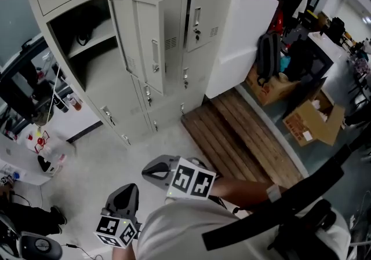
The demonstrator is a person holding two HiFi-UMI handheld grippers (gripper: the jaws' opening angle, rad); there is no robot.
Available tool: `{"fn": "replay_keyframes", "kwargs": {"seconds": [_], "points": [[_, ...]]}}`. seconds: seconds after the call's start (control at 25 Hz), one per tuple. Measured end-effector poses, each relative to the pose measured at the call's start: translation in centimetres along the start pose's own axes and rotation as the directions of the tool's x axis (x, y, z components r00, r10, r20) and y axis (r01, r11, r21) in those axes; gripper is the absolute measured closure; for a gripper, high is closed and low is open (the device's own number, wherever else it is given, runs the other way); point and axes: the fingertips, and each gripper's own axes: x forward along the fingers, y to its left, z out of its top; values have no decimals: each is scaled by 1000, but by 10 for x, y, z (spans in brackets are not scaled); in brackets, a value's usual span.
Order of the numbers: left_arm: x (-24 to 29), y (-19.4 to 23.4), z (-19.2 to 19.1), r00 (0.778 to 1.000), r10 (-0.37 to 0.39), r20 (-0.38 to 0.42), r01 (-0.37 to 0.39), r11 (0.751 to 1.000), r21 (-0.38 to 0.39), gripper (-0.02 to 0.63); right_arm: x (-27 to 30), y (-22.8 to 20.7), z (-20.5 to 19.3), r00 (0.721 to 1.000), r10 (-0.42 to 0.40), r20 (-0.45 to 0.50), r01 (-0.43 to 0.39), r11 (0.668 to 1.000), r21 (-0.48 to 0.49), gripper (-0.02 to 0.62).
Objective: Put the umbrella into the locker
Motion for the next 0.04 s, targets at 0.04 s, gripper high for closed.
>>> {"fn": "replay_keyframes", "kwargs": {"seconds": [0.04], "points": [[-1, 0, 0, 1000, 1, -1, -1, 1000, 0, 597, 0, 1, 0, 1000, 2, -1, -2, 1000, 0, 580]]}}
